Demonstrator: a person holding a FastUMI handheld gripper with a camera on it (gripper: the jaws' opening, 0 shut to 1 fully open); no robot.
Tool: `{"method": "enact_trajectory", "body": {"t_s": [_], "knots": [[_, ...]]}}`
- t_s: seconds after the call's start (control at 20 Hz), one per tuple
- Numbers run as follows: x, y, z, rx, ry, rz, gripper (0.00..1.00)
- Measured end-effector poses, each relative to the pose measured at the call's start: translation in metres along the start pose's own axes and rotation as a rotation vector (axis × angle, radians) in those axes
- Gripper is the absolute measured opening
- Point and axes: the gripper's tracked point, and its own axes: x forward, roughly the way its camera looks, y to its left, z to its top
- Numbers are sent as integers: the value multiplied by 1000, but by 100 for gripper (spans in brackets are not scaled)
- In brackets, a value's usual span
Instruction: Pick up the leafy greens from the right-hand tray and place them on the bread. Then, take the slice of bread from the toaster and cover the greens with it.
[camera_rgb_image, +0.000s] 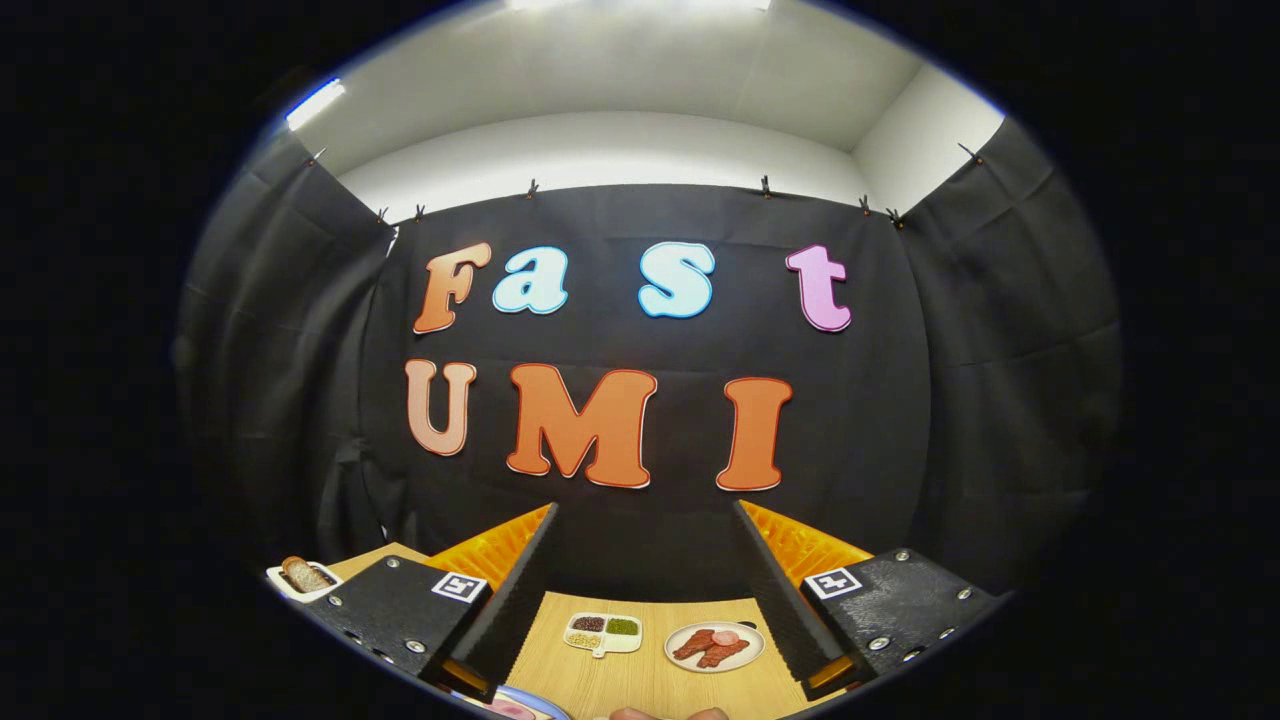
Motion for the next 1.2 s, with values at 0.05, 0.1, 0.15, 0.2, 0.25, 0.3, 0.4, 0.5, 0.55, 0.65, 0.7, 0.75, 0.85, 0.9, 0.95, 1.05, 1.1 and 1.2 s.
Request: {"method": "enact_trajectory", "body": {"t_s": [0.05, 0.1, 0.15, 0.2, 0.25, 0.3, 0.4, 0.5, 0.55, 0.65, 0.7, 0.75, 0.85, 0.9, 0.95, 1.05, 1.1, 1.2], "knots": [[-1, 0, -2, -2, 4, -1, 99], [-1, -1, -3, -5, 8, -4, 99], [-1, -3, -4, -11, 9, -11, 99], [-1, -6, -3, -14, 7, -18, 99], [-1, -7, -4, -14, 9, -22, 99], [-2, -7, -5, -11, 10, -23, 100], [-2, -8, -8, -3, 15, -22, 100], [-2, -7, -16, 2, 29, -19, 100], [-2, -8, -21, 7, 38, -18, 100], [-2, -4, -35, 23, 68, -8, 100], [-2, -2, -42, 32, 83, 3, 100], [-2, -1, -47, 35, 95, 12, 100], [0, -6, -59, 22, 117, 5, 100], [1, -9, -66, 20, 131, 0, 100], [1, -10, -75, 24, 151, -1, 100], [2, -9, -93, 42, 196, 8, 100], [3, -7, -103, 52, 219, 12, 100], [8, -9, -131, 70, 284, 11, 100]]}}
